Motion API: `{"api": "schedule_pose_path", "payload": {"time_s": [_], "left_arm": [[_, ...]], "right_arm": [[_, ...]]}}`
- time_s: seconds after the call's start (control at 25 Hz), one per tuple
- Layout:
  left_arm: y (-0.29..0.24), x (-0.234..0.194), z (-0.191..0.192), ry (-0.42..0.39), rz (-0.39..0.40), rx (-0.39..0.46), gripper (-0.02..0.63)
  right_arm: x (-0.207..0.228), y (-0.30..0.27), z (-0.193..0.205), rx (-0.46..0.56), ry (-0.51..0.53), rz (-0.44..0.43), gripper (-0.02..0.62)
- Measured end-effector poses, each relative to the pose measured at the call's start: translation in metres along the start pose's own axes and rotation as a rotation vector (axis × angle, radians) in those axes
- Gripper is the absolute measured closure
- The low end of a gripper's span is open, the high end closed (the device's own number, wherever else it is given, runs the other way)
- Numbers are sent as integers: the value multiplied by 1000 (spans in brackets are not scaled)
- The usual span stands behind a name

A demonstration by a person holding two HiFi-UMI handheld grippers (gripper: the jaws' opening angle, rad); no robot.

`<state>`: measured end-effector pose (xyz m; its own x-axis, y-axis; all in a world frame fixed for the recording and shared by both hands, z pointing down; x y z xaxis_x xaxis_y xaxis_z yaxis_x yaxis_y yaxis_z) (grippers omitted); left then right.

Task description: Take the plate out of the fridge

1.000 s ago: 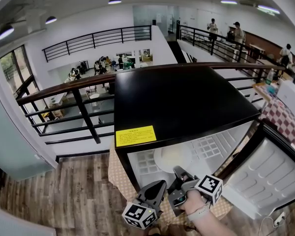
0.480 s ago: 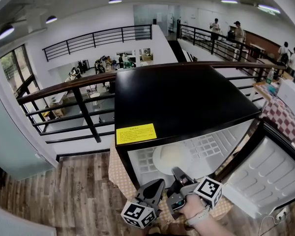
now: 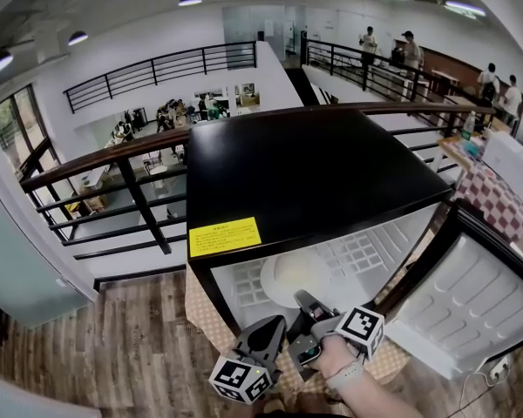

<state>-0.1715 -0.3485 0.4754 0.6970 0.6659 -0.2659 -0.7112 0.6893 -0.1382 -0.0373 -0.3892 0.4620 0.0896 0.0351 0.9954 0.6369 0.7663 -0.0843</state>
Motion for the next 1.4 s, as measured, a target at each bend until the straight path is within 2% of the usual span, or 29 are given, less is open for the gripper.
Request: {"api": "schedule_pose_path", "payload": {"time_s": [0.24, 0.4, 0.68, 0.92, 1.4], "left_arm": [[1, -3, 0, 2, 0, 0, 597], [1, -5, 1, 7, 0, 1, 597], [-1, -14, -5, 12, 5, 0, 597], [1, -9, 3, 14, 5, -3, 597], [2, -12, 3, 20, 5, -3, 597]], "right_arm": [[0, 10, 8, 15, -12, 9, 537], [0, 12, 9, 12, 27, 3, 535], [-5, -11, 1, -14, 49, -17, 518], [7, -3, 3, 0, 24, -31, 528], [3, 6, 9, 15, 39, -46, 543]]}}
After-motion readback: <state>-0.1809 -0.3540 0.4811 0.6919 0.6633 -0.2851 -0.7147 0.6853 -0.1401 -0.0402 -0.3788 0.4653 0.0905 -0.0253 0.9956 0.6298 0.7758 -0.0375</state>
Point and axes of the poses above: the fingertips, and each gripper's own axes: y backward along the fingers, x to its right, z out of its underside, the point moved 7 cm from there along y, backward along the fingers, and after that the axes turned 12 degrees about -x, right-handed, at the moved point
